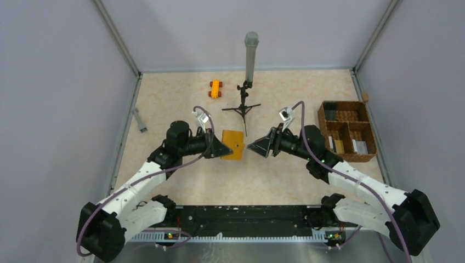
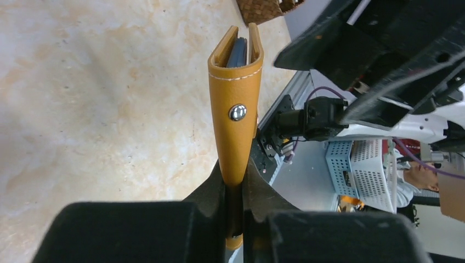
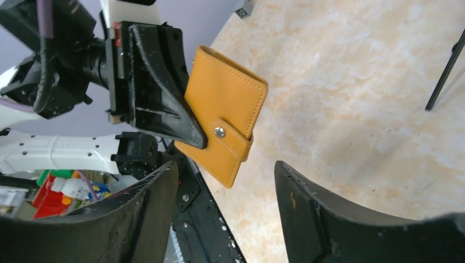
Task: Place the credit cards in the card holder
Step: Pick up the card holder from the center of the board, then open the card holder at the center of the board.
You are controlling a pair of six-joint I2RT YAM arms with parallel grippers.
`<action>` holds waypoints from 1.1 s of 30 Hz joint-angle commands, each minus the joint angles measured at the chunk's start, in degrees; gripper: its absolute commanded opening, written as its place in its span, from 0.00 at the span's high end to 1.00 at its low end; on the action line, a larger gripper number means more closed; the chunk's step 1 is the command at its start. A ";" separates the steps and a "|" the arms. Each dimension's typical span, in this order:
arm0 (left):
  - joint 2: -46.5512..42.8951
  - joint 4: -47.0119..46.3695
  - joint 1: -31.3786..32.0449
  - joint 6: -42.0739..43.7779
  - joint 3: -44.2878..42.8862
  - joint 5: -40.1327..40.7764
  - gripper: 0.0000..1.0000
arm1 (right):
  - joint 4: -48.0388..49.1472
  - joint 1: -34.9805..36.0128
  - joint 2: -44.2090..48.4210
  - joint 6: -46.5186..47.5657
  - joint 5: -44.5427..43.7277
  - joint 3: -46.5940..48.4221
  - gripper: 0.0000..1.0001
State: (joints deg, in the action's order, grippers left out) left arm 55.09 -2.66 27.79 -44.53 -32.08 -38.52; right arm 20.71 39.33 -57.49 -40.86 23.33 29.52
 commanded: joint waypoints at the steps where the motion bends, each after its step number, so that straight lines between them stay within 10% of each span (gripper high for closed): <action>1: 2.54 15.45 -3.42 10.79 -8.83 -6.36 1.00 | -8.10 0.04 5.35 9.47 -0.42 6.55 0.33; 10: 9.43 27.74 -3.71 25.51 -17.99 -23.34 1.00 | -14.37 1.54 -1.41 15.40 14.92 16.85 0.45; 33: 3.43 19.71 -3.71 24.67 -14.45 -35.31 1.00 | -20.55 3.93 -11.87 19.90 29.05 20.87 0.53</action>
State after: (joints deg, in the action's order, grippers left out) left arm 60.49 22.65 24.03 -19.73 -46.13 -68.01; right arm 1.34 42.02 -68.01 -23.57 50.48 48.56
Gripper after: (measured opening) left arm 0.069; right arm 0.473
